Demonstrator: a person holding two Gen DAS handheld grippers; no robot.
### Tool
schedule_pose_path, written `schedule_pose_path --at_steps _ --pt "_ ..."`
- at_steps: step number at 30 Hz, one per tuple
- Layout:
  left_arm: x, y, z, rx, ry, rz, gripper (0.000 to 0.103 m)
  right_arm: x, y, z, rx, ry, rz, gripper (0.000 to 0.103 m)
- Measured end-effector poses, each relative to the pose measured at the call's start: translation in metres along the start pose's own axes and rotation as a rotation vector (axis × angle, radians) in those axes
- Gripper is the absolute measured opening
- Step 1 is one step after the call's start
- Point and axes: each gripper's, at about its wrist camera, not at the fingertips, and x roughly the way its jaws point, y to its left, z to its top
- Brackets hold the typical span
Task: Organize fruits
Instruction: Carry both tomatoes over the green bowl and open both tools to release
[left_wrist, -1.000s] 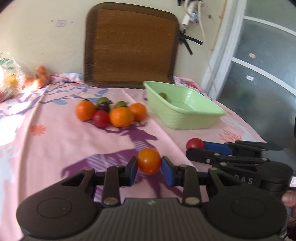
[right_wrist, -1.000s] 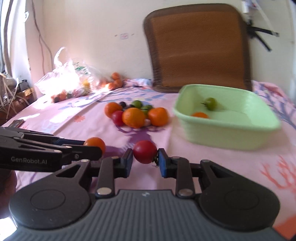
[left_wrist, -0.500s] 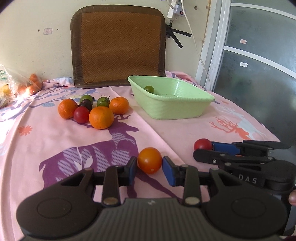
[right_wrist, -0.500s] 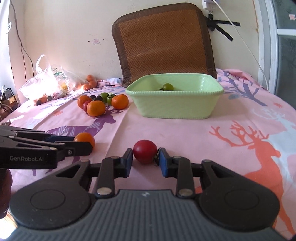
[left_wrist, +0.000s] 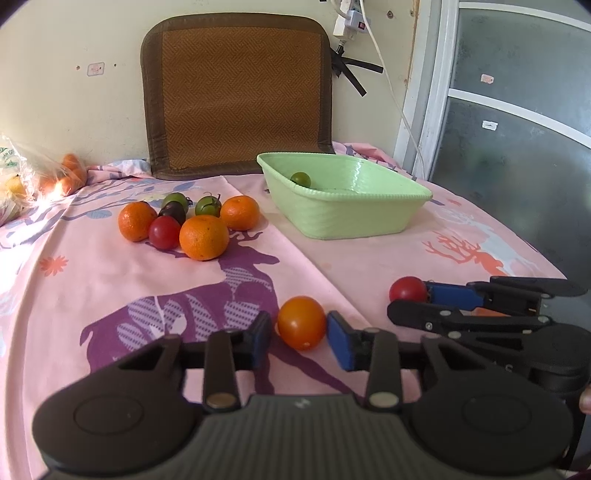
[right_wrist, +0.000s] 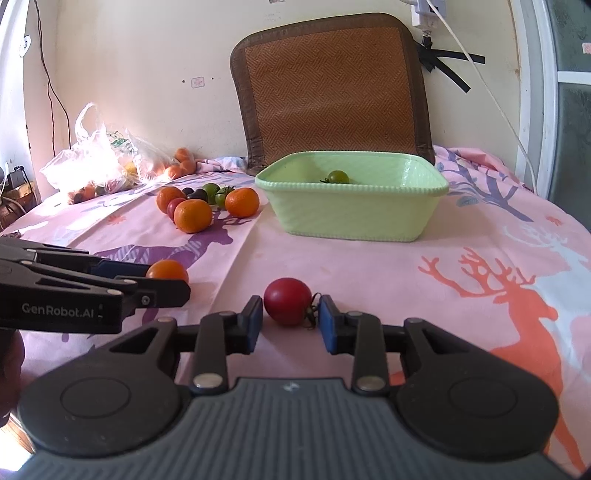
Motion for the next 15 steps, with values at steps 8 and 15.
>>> schedule_pose_path --at_steps 8,15 --pt "-0.003 0.007 0.007 -0.034 -0.017 -0.027 0.029 0.0 0.002 0.001 -0.02 -0.015 -0.006 0.032" --pt "0.005 0.01 0.043 -0.03 -0.055 -0.048 0.029 -0.005 -0.003 0.012 -0.006 -0.077 -0.009 0.032"
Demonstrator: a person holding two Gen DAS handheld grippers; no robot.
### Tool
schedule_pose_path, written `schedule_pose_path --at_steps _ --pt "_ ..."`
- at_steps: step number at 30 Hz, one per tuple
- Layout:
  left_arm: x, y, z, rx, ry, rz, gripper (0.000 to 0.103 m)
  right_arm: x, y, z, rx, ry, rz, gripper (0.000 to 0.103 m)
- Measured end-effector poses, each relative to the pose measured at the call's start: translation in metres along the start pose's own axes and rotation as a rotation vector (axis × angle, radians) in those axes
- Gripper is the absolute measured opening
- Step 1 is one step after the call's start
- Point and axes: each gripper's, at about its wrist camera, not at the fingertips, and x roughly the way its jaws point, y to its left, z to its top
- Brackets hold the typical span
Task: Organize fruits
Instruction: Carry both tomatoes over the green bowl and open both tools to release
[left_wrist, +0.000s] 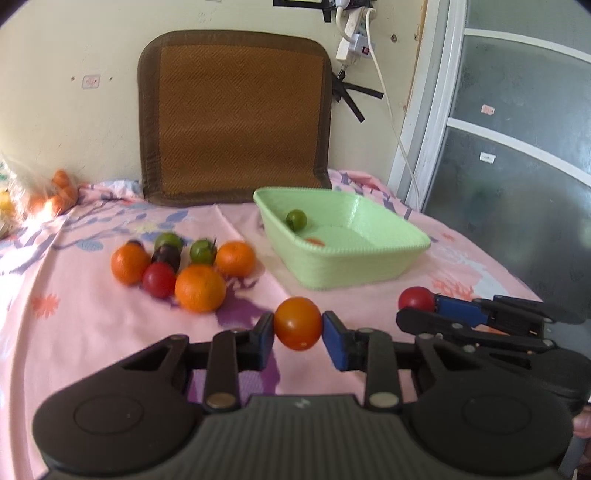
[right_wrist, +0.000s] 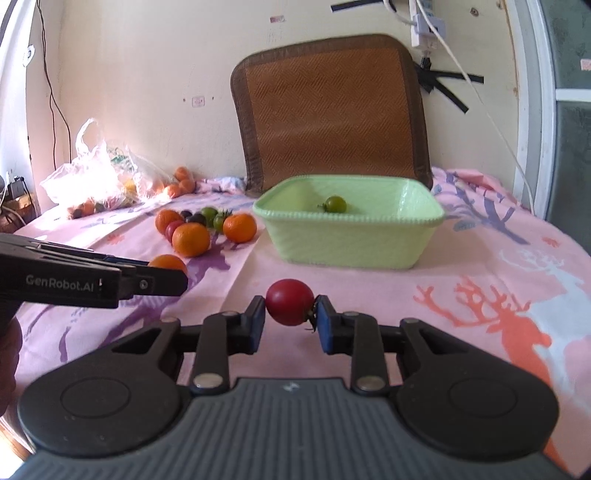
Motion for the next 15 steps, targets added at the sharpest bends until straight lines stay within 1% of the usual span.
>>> schedule_pose_path --at_steps 5,9,12,15 --pt "0.025 -0.017 0.041 0.04 -0.049 -0.022 0.029 -0.002 -0.016 0.022 -0.001 -0.094 -0.039 0.032" --pt "0.06 -0.027 0.063 0.042 -0.034 -0.032 0.029 0.008 -0.036 0.039 0.015 -0.138 -0.082 0.032" --pt "0.085 -0.034 0.069 0.046 0.0 -0.016 0.029 0.019 -0.051 0.046 0.021 -0.143 -0.105 0.033" --pt "0.1 -0.04 0.07 0.061 0.018 -0.018 0.029 0.032 -0.063 0.047 0.024 -0.119 -0.127 0.033"
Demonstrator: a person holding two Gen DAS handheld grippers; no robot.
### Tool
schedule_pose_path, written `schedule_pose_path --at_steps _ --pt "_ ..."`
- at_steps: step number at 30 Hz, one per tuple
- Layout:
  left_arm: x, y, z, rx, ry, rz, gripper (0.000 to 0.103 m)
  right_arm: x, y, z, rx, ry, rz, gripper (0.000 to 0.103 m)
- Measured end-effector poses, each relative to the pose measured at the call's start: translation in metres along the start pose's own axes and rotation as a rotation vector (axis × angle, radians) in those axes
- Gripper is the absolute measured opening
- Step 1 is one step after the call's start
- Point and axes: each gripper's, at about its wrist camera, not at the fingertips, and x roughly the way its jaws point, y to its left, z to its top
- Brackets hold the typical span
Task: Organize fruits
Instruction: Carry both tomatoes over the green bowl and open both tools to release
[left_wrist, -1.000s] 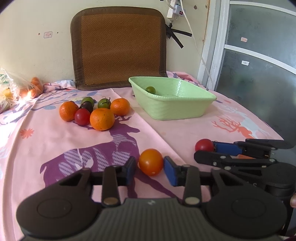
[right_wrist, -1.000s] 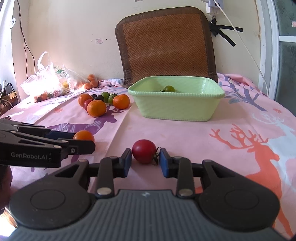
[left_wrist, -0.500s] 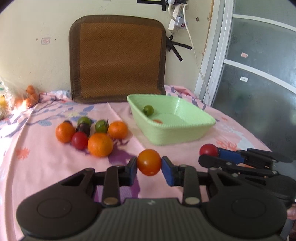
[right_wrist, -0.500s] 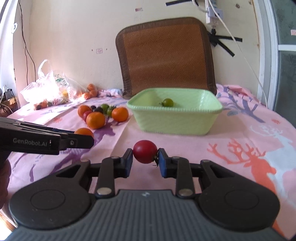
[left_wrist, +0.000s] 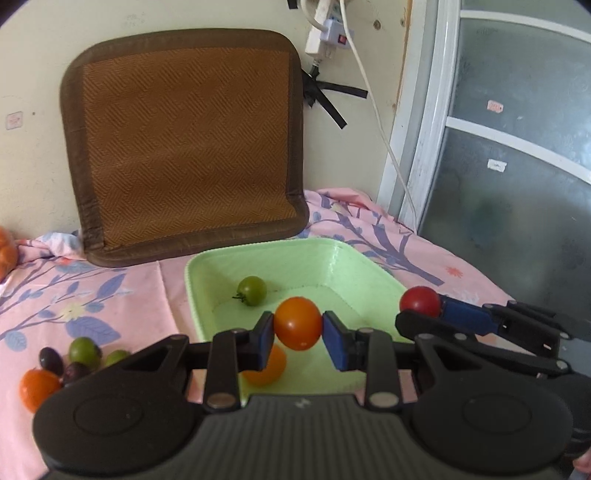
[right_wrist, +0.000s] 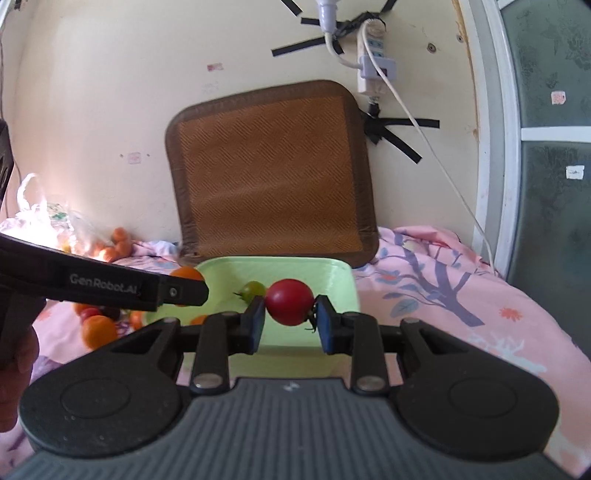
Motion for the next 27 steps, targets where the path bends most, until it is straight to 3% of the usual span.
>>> schedule_pose_path --at_steps 6,11,15,16,19,27 --pt "0.024 -0.007 -0.004 0.005 0.05 -0.013 0.028 0.016 -0.01 -0.005 -0.004 0.036 -0.014 0.034" --pt "0.028 -0.007 -0.005 0.014 0.058 -0.001 0.03 0.015 -0.01 -0.006 -0.028 0.017 -0.031 0.034" --pt "0.023 -0.006 -0.003 0.014 0.035 0.033 0.046 0.014 -0.01 -0.006 -0.018 0.007 -0.038 0.034" --pt "0.021 -0.004 -0.003 0.009 0.029 0.037 0.049 0.013 -0.01 -0.006 -0.012 0.002 -0.042 0.035" --pt "0.01 0.002 -0.001 -0.019 0.012 0.029 0.052 0.008 -0.01 -0.005 0.006 -0.023 -0.068 0.053" --pt "-0.056 0.021 -0.01 -0.039 -0.12 0.063 0.056 -0.017 0.006 0.002 -0.003 -0.101 -0.063 0.054"
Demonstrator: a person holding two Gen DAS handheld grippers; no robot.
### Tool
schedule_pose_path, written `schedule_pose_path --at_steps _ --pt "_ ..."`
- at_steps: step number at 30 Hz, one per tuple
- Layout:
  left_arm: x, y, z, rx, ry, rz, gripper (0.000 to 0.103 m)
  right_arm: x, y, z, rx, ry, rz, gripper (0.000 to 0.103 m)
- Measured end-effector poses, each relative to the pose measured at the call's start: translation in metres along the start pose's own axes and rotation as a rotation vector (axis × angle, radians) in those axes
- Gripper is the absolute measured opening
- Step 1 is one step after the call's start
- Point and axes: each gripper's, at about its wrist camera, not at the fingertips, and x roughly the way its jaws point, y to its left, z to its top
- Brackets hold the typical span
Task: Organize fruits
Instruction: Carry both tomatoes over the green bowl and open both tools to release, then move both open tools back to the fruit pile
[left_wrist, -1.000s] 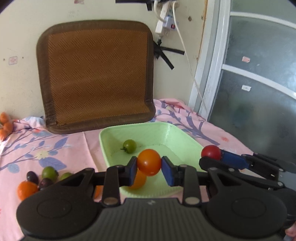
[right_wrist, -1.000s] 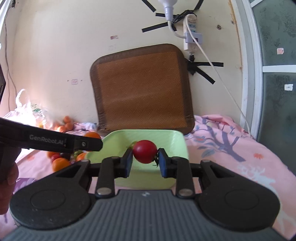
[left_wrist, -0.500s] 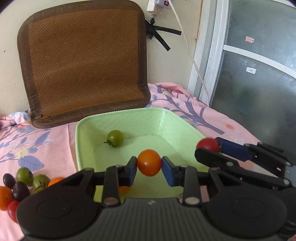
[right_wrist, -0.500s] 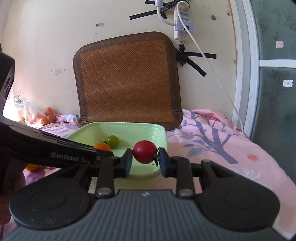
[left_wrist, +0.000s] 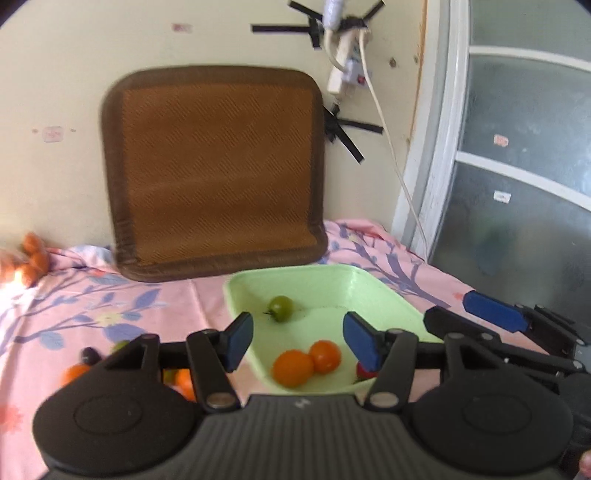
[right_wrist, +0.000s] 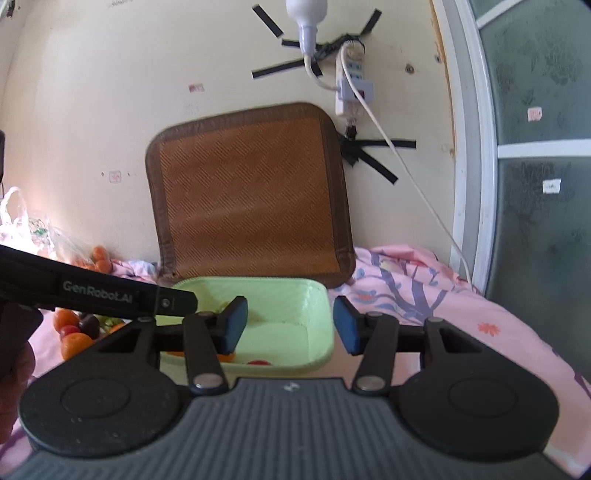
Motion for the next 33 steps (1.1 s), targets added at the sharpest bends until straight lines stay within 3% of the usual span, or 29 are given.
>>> schedule_pose_path --at_steps 5,10,12,16,21,24,28,33 --pt "-0.043 0.04 -0.022 -0.029 -0.025 0.104 0.056 -0.016 0.021 0.001 0.001 -0.029 0.069 0.054" --pt "-0.06 0.08 -0.049 -0.043 0.016 0.294 0.056 -0.015 0.054 -0.006 -0.047 0.023 0.167 0.054" --pt "-0.06 0.09 -0.058 -0.046 0.028 0.334 0.056 -0.011 0.068 -0.01 -0.067 0.06 0.206 0.053" --pt "-0.066 0.103 -0.063 -0.099 0.013 0.294 0.056 -0.001 0.093 -0.012 -0.095 0.125 0.263 0.043" --pt "-0.069 0.115 -0.067 -0.159 0.003 0.234 0.056 0.012 0.121 -0.016 -0.17 0.199 0.323 0.042" --pt "-0.072 0.123 -0.069 -0.209 -0.013 0.207 0.056 0.028 0.13 -0.015 -0.155 0.264 0.355 0.043" --pt "-0.075 0.128 -0.071 -0.243 -0.024 0.188 0.056 0.049 0.145 -0.014 -0.147 0.315 0.378 0.055" --pt "-0.059 0.137 -0.061 -0.253 0.042 0.152 0.056 0.07 0.164 -0.019 -0.176 0.368 0.374 0.054"
